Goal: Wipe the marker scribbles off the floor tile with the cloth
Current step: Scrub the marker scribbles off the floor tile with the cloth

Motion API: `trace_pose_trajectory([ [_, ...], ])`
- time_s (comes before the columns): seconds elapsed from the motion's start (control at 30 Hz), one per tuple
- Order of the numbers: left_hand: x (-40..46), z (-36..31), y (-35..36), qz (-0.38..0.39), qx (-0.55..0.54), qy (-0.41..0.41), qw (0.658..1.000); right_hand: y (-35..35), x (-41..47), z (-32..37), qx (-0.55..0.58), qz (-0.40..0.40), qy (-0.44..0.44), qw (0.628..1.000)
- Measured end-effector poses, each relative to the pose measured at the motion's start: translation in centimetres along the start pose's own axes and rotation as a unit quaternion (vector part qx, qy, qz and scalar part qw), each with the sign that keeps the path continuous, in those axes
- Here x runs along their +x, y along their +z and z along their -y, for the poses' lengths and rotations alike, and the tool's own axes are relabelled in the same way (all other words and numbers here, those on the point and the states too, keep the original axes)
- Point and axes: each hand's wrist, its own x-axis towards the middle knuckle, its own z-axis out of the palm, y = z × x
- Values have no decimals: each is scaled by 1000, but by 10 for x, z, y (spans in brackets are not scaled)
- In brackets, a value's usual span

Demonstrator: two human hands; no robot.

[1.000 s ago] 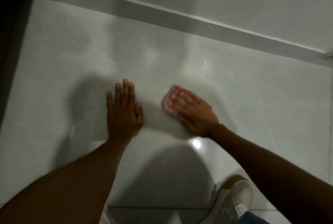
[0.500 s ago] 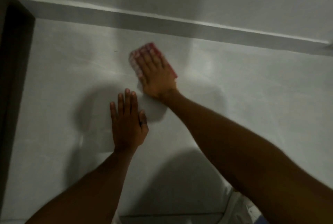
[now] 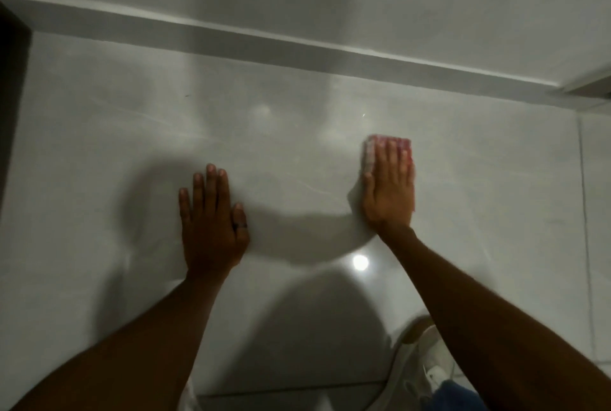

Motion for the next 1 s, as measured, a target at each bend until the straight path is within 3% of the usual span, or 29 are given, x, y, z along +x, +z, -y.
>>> trace_pose_trajectory([
  [0.07, 0, -1, 1, -2, 3, 2, 1000, 15, -39, -1, -1, -23, 56, 998],
  [0.1, 1, -1, 2, 0, 4, 3, 1000, 23, -62, 4, -3, -24, 32, 999],
  [0.2, 1, 1, 3, 4, 6, 1, 1000, 47, -122, 39, -1, 10, -133, 991],
  [0.27, 1, 0, 2, 1, 6, 1, 1000, 54, -131, 65, -1, 29, -199, 980],
  [0.43, 1, 0, 2, 9, 22, 7, 1000, 48, -73, 112, 44, 43, -265, 962],
  [0.63, 0, 1, 1, 26, 30, 11, 999, 38, 4, 198, 78, 58, -204, 974],
  [0.8, 1, 1, 1, 42, 23, 1, 999, 28, 58, 236, 12, 85, -365, 927],
  [0.87, 1, 1, 2, 38, 25, -2, 999, 22, 78, 234, 11, 66, -358, 931],
  [1.0, -1, 2, 4, 26, 28, 0, 999, 12, 77, 188, 53, 15, -228, 972],
])
